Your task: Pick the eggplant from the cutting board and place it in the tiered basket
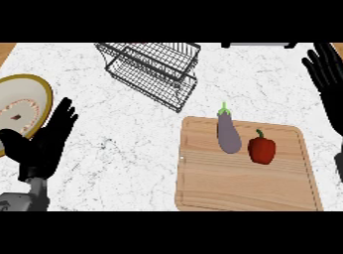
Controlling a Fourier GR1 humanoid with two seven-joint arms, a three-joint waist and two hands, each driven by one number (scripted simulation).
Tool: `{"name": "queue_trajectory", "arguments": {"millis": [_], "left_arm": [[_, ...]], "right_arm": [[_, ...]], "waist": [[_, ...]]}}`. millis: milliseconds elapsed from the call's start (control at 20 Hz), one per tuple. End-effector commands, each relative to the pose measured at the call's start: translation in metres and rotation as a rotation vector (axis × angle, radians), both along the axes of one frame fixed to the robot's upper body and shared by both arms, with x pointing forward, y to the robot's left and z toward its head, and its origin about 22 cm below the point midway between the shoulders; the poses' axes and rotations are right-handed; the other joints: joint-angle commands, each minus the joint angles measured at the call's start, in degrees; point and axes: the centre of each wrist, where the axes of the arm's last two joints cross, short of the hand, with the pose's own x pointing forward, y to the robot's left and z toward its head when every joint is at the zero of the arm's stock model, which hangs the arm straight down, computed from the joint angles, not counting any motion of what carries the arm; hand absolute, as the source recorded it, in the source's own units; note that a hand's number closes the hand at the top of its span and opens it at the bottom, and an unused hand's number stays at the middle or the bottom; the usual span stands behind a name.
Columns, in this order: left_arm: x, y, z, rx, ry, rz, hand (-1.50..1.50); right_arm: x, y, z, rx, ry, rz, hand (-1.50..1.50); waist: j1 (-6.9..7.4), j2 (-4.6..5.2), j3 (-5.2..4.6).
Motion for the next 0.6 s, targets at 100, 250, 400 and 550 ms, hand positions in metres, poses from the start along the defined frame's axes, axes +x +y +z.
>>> {"name": "queue_trajectory", "arguments": {"millis": [100,250,400,550], "left_arm": [[0.009,-0.019,0.011,0.046,-0.099,-0.148,0.0],[0.017,-0.042,0.025,0.065,-0.183,-0.268,0.0],[0.009,-0.065,0.006,0.032,-0.141,-0.347,0.0],[0.01,-0.056,-0.009,0.049,-0.129,-0.34,0.0]], "right_arm": [[0.021,0.042,-0.054,-0.065,0.476,-0.104,-1.5],[0.016,0.06,-0.103,-0.066,0.83,-0.162,-1.5],[0.015,0.094,-0.131,-0.119,1.046,-0.243,-1.5],[0.046,0.168,-0.098,-0.129,0.961,-0.27,-1.5]], "waist": [[2.78,1.39,-0.37],[5.34,3.5,-0.63],[5.05,2.79,-0.43],[3.94,1.57,-0.24]]}}
